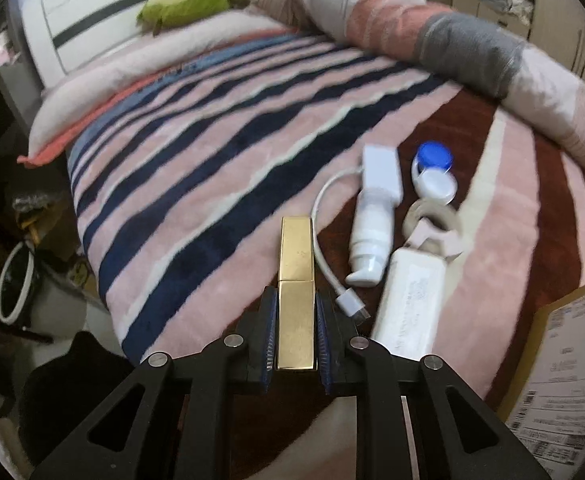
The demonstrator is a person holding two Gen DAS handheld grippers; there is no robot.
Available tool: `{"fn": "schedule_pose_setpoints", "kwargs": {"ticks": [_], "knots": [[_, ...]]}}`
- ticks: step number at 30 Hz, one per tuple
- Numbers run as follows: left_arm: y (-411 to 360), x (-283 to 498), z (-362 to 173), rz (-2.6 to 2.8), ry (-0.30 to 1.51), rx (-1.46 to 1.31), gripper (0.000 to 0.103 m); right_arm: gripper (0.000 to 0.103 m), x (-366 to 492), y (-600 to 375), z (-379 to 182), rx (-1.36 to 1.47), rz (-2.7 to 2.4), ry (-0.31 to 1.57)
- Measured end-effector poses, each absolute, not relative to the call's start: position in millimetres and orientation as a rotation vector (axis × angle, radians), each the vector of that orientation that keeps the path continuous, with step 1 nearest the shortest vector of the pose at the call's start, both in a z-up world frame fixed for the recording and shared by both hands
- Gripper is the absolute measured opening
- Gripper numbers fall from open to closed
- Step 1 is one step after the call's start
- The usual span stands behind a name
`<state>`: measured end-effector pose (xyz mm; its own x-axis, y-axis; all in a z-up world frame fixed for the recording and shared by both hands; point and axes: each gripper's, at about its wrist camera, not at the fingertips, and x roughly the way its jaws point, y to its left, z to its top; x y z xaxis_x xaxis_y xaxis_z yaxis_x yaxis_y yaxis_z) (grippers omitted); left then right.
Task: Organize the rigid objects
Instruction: 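Carry the gold bar over the box and open the right gripper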
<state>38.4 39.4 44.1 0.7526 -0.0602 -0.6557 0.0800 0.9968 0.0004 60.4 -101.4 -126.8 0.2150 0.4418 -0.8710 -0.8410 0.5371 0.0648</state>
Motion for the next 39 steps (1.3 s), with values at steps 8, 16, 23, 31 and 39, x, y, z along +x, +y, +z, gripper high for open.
{"fn": "schedule_pose_setpoints", "kwargs": {"ticks": [8, 16, 23, 31, 39], "knots": [[77.7, 25.1, -22.5, -0.025, 0.823, -0.020, 0.082, 0.014, 57.6, -93.1, -128.4, -0.521, 0.911, 0.977], [72.5, 31.9, -44.1, -0.054, 0.857, -0.035, 0.082, 0.013, 24.0, -120.0, -48.3, -0.395, 0.951, 0.867], [48.2, 48.0, -53.5, -0.111, 0.875, -0.027, 0.082, 0.014, 22.2, -196.5, 49.4, -0.323, 0.840, 0.676], [22.0, 82.8, -75.3, -0.144, 0.910, -0.016, 0.082, 0.014, 75.4, -276.4, 51.7, -0.299, 0.545, 0.782], [14.0, 105.2, -95.6, -0.159, 0.948, -0.041, 0.082, 0.014, 90.1, -302.4, 26.2, -0.309, 0.445, 0.845]]}}
